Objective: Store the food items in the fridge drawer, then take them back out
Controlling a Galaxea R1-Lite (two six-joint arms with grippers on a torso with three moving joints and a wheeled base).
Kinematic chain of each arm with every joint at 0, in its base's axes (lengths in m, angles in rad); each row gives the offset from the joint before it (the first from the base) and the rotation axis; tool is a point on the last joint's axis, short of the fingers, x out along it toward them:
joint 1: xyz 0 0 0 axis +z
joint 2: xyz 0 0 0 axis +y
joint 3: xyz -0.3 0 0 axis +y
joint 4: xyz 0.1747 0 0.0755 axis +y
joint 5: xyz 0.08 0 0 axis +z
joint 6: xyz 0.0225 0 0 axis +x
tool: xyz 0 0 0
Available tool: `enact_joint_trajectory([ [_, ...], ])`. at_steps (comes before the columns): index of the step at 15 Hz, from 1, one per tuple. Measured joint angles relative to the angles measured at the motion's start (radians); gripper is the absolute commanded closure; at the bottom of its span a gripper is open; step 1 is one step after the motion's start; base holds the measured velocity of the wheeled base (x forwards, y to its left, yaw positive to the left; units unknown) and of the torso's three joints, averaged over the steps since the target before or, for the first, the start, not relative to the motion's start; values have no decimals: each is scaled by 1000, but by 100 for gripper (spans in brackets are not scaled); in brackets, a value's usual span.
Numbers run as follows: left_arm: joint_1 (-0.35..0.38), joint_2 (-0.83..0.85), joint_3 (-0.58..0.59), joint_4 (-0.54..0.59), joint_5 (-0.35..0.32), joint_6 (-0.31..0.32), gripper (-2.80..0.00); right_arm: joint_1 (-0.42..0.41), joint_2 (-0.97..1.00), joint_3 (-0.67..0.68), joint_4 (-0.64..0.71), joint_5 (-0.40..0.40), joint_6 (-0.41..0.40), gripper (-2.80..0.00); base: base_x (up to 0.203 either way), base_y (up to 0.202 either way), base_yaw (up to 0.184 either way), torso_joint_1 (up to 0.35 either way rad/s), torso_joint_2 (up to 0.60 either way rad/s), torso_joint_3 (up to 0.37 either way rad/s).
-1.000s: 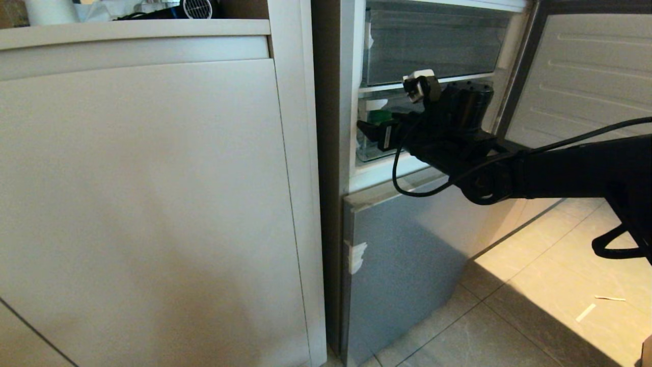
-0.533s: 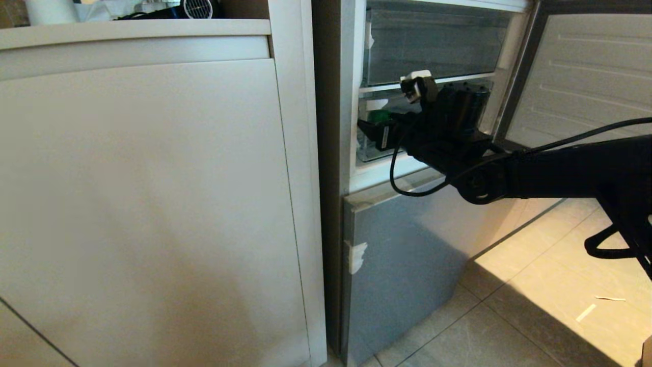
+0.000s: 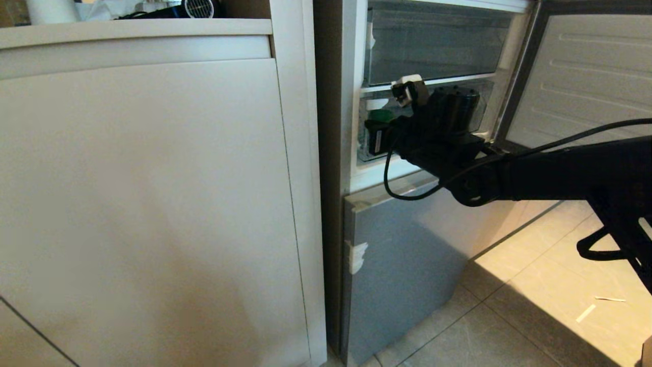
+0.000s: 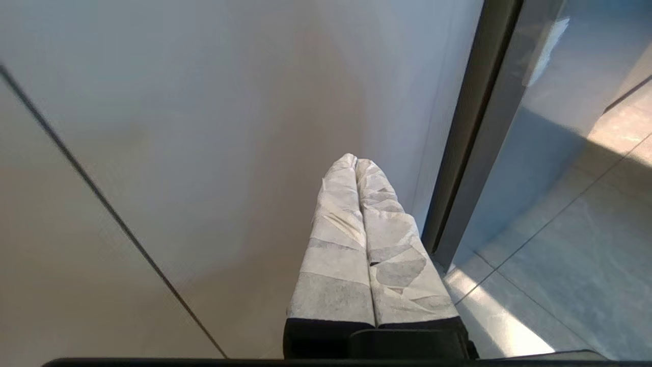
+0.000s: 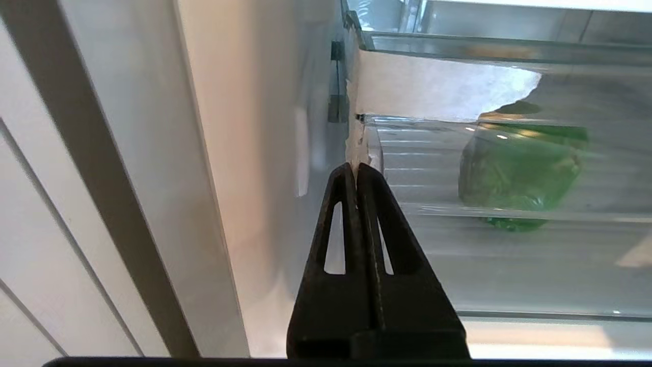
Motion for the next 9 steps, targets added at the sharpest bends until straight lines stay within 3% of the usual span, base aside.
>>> enact_joint_trajectory([
  [5, 2, 0, 0, 1, -1, 0, 0, 6, -5, 2, -1, -8, -2, 0, 0, 0, 0, 0, 0, 0],
  [9, 1, 0, 0, 1, -1, 0, 0, 25, -60, 87, -5, -16, -18, 0, 0, 0, 0, 0, 0, 0],
])
